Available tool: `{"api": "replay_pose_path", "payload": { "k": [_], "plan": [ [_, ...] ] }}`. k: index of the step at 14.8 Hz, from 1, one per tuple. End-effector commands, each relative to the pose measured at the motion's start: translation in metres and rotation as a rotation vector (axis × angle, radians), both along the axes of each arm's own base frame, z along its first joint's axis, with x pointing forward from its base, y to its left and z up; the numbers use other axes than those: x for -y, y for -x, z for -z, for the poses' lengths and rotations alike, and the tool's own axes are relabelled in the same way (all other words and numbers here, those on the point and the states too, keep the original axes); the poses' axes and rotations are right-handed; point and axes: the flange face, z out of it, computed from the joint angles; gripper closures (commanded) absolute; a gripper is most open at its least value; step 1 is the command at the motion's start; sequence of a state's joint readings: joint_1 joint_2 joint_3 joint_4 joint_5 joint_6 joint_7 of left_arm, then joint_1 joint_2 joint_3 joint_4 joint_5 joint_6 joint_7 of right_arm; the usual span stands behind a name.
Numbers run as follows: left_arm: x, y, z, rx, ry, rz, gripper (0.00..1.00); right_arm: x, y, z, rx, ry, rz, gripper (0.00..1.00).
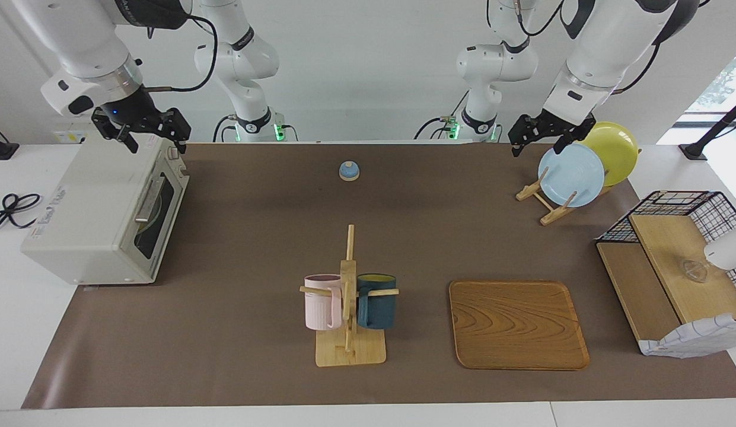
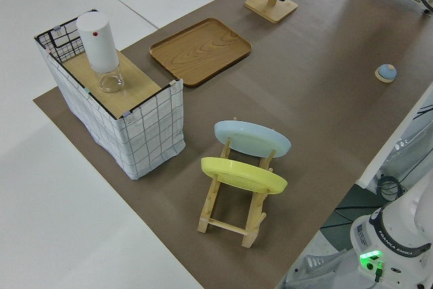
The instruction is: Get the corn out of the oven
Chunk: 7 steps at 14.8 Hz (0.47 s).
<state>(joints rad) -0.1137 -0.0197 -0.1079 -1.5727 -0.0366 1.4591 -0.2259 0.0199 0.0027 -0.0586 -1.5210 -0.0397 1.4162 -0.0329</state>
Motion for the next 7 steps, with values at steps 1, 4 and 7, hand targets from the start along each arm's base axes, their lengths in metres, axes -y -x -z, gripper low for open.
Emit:
{"api": "replay_pose_path", "payload": {
  "k": [1, 4, 7],
  "plan": [
    [-0.004, 0.008, -0.002, 0.01, -0.015, -0.001, 0.0, 0.002, 0.006, 0.004, -0.005, 0.0, 0.0, 0.55],
    [-0.004, 0.008, -0.002, 0.01, -0.015, -0.001, 0.0, 0.014, 0.011, 0.023, 0.029, -0.005, -0.022, 1.0],
    [-0.004, 0.008, -0.002, 0.01, -0.015, -0.001, 0.0, 0.016, 0.024, 0.058, 0.038, 0.008, -0.014, 1.0]
  ]
}}
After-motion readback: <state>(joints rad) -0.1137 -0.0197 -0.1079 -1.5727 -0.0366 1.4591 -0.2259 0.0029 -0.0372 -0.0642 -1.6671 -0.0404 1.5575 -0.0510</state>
